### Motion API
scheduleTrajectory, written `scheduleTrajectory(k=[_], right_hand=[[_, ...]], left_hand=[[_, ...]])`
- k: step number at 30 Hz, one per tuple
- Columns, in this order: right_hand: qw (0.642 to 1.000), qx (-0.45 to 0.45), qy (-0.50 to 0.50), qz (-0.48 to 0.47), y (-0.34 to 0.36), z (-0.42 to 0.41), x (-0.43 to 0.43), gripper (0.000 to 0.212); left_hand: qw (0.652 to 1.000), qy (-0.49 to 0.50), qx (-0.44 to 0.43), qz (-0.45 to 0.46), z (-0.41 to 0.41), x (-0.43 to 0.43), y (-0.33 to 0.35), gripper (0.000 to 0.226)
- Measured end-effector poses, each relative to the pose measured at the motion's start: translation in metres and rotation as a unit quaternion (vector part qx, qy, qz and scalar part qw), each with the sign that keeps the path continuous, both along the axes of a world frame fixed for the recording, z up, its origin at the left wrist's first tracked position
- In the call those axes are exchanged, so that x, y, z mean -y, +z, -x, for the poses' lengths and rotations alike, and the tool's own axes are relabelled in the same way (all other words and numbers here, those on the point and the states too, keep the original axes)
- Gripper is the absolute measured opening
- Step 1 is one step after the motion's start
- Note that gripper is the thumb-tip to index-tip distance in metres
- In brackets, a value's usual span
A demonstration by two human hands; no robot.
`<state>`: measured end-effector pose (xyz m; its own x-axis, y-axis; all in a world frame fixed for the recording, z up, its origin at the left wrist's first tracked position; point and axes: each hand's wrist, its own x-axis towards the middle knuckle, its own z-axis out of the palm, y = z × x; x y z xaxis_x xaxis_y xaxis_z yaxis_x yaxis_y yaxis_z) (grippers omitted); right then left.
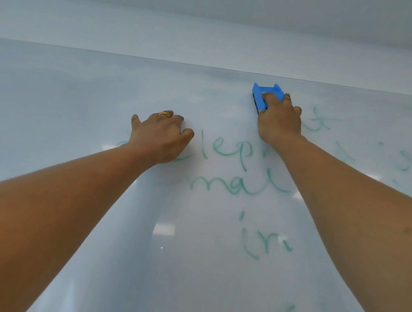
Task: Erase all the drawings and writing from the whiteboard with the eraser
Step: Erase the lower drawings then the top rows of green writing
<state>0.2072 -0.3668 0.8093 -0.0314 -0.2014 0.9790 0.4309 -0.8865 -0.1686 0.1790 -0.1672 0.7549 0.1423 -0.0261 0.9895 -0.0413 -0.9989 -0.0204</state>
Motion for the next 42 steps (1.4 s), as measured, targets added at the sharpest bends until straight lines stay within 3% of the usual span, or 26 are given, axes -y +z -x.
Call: scheduleTrajectory(k=[13, 18, 34, 38, 42], right_hand=[[0.986, 0.017, 0.025, 0.163, 0.005, 0.014, -0.104, 0.048], [0.979, 0.012, 0.036, 0.198, 0.008, 0.014, -0.101, 0.048], [0.998, -0.007, 0.036, -0.046, 0.007, -0.001, 0.000, 0.048], [0.998, -0.011, 0.044, -0.047, 0.003, 0.004, -0.017, 0.048], [0.999, 0.002, 0.039, 0.012, -0.007, 0.004, -0.042, 0.048]], left_hand=[[1.000, 0.000, -0.017, -0.021, -0.002, -0.008, -0.001, 0.049], [1.000, -0.002, -0.019, -0.015, 0.004, -0.009, 0.000, 0.046], [0.999, -0.034, -0.008, -0.026, -0.004, -0.016, 0.000, 0.050], [0.999, -0.025, -0.005, -0.030, -0.005, -0.014, -0.001, 0.050], [0.999, -0.025, 0.002, -0.022, -0.007, -0.011, -0.003, 0.051]])
